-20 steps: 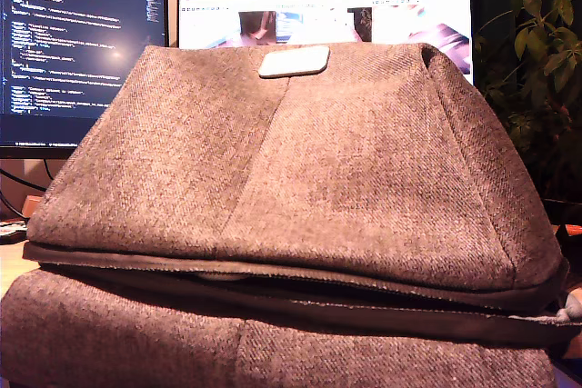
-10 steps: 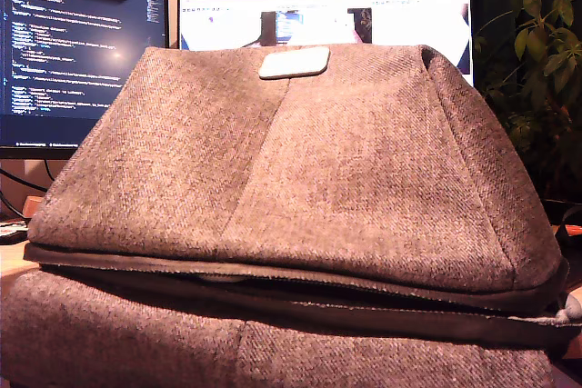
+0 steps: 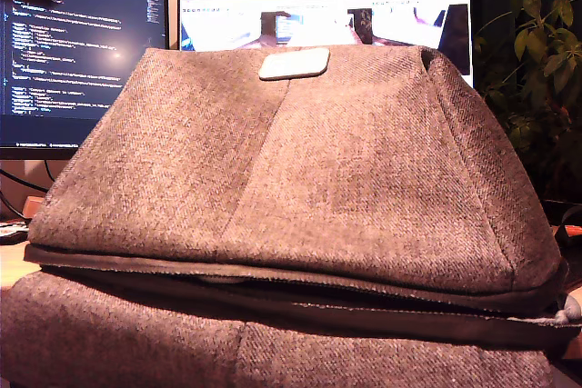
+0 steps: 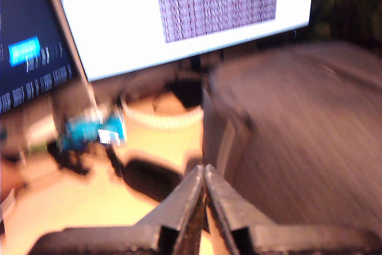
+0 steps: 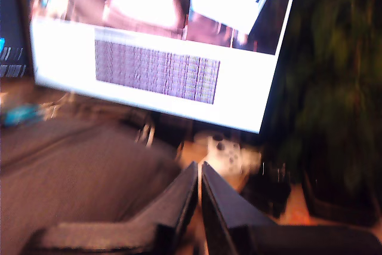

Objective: Pack the pair of socks inside the grey Google backpack

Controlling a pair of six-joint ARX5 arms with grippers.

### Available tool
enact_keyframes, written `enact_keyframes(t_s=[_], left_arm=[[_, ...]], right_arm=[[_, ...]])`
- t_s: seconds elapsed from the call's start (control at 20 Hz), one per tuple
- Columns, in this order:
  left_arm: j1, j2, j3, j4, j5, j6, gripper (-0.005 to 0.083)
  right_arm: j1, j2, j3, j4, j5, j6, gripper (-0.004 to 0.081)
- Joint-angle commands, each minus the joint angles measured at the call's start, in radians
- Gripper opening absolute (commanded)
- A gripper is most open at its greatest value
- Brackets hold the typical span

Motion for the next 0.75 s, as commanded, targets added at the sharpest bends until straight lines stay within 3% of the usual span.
enact_keyframes(t_s=[0.0,0.2,0.7], left_arm=[[-0.003,-0.085,0.004,-0.029,0.000,-0.006,-0.0019],[-0.003,-0.219,0.004,-0.111,0.001,-0.006,-0.0019],[-0.003,-0.254,0.004,-0.354,0.001,-0.006,-0.0019]], right_arm=[[0.000,-0.070,-0.016,-0.053,-0.006,0.003,-0.0013],[0.000,-0.200,-0.016,-0.180,-0.003,0.004,-0.0012],[0.000,-0.211,-0.016,-0.483,-0.003,0.004,-0.0012]])
